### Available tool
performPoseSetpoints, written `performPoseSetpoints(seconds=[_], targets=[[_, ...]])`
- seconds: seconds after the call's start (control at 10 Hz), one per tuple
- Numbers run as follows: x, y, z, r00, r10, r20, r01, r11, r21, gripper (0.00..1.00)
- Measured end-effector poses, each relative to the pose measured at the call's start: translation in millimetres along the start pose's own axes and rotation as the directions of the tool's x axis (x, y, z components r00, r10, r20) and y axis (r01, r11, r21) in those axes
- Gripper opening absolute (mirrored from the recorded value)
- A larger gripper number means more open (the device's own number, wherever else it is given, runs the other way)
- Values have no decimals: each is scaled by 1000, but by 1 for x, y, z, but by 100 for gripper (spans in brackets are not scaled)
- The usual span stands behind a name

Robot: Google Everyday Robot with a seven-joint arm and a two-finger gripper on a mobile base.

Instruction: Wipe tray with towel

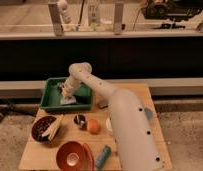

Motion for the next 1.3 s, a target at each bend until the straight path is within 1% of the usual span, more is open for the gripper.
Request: performPoseSetpoints(seconds=[0.2, 0.4, 1.3], targets=[[-10, 6, -9, 1000, 23, -14, -23, 1000, -20, 0], [-16, 19, -18, 997, 60, -45, -62, 997, -44, 0], [-15, 15, -17, 997, 59, -46, -61, 997, -42, 0]])
